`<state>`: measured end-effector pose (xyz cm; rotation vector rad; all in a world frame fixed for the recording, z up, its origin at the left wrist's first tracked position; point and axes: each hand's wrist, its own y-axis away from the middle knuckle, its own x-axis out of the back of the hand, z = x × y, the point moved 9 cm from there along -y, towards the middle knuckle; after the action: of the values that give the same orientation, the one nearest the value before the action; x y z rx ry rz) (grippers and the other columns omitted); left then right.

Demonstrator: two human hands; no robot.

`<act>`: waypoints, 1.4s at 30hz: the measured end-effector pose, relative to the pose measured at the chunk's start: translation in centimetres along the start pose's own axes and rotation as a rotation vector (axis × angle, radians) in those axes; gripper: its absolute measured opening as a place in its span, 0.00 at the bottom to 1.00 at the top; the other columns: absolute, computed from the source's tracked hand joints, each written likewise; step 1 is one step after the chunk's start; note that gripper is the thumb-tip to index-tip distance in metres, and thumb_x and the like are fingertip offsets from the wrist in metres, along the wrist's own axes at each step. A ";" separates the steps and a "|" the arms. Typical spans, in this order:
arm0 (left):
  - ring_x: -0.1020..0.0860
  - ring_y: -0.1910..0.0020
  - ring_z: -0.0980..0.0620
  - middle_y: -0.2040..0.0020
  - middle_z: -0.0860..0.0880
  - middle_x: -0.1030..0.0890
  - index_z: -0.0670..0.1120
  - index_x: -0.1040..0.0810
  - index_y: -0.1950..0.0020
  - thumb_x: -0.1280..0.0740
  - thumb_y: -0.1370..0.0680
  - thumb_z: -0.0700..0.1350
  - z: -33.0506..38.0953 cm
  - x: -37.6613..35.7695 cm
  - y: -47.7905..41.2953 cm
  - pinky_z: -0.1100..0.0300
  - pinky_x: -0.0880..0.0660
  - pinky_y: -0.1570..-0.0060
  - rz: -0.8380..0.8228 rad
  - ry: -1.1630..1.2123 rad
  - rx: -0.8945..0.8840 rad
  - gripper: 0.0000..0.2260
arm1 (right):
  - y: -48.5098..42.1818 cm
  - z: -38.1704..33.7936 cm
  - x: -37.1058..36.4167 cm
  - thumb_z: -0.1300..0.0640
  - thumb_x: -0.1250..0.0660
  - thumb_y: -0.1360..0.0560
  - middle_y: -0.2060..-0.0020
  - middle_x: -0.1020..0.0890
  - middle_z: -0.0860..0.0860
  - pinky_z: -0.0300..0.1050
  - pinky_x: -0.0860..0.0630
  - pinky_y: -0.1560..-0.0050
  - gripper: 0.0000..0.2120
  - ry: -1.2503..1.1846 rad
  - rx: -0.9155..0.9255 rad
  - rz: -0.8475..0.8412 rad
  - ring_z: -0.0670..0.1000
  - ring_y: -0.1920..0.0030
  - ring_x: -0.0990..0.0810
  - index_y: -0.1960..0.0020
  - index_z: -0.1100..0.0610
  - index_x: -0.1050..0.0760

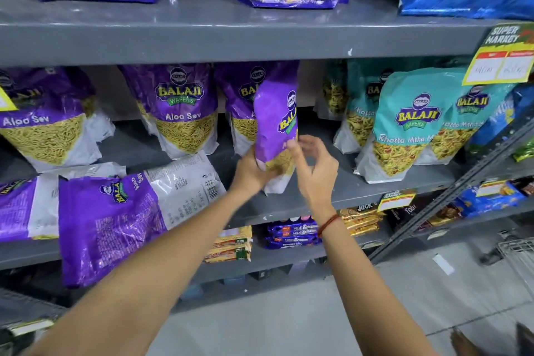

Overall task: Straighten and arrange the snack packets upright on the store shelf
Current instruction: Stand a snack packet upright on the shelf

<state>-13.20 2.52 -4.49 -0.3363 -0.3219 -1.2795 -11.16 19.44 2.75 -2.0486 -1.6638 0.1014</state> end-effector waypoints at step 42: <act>0.18 0.63 0.46 0.62 0.46 0.17 0.42 0.20 0.58 0.33 0.23 0.48 -8.7 6.5 12.4 0.53 0.20 0.58 0.287 0.250 0.391 0.10 | 5.6 -1.6 -9.7 0.58 0.33 0.24 0.58 0.21 0.61 0.49 0.28 0.54 0.10 0.249 0.409 -0.300 0.60 0.56 0.23 0.51 0.65 0.23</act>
<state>0.90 -3.69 -10.50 0.1087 -0.2912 -0.9377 -8.01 9.13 -0.54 -1.4358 -1.6155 0.0734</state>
